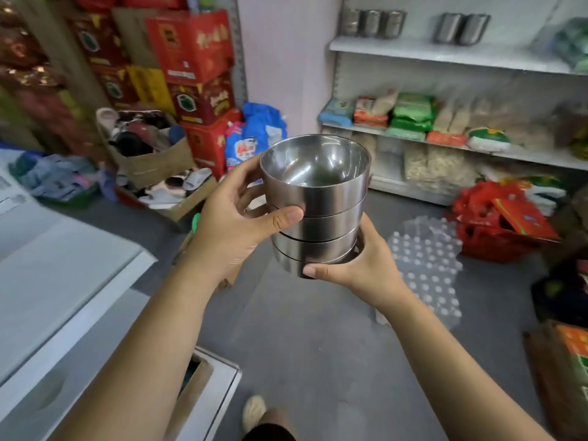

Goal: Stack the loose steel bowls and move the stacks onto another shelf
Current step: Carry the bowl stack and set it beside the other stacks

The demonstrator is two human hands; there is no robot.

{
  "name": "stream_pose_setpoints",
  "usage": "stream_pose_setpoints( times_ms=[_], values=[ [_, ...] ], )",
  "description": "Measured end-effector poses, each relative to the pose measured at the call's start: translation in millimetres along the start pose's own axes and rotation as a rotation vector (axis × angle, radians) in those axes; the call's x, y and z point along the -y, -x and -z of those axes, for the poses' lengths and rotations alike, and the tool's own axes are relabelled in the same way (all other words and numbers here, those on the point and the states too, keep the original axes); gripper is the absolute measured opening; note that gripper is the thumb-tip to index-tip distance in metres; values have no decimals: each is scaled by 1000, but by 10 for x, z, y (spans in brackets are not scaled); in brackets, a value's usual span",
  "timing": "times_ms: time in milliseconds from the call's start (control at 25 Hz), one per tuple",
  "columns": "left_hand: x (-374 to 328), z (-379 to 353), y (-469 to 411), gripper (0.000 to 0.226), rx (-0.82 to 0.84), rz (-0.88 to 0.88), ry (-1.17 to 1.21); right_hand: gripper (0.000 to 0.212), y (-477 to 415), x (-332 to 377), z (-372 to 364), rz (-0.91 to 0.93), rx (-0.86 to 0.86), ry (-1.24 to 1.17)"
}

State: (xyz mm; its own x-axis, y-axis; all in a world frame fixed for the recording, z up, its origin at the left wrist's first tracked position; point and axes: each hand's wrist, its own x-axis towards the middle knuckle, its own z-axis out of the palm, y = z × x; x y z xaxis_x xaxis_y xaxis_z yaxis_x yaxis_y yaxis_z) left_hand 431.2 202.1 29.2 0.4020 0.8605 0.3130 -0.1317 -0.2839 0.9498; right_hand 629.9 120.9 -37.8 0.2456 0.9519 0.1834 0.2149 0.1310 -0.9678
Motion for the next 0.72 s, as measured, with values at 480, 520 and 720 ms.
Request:
stream_pose_setpoints(
  times_ms=[480,520,720],
  values=[
    [555,-728,-2554,84,383,-64,34,99,-1702,-269,957,-6,-338,41],
    [562,-788,-2787,85,410,-69,39,100,-1876,-271,1029,-9,-367,48],
    [777,-1224,-3817,89,557,-84,78,101,-2558,-356,1439,7,-514,60]
  ],
)
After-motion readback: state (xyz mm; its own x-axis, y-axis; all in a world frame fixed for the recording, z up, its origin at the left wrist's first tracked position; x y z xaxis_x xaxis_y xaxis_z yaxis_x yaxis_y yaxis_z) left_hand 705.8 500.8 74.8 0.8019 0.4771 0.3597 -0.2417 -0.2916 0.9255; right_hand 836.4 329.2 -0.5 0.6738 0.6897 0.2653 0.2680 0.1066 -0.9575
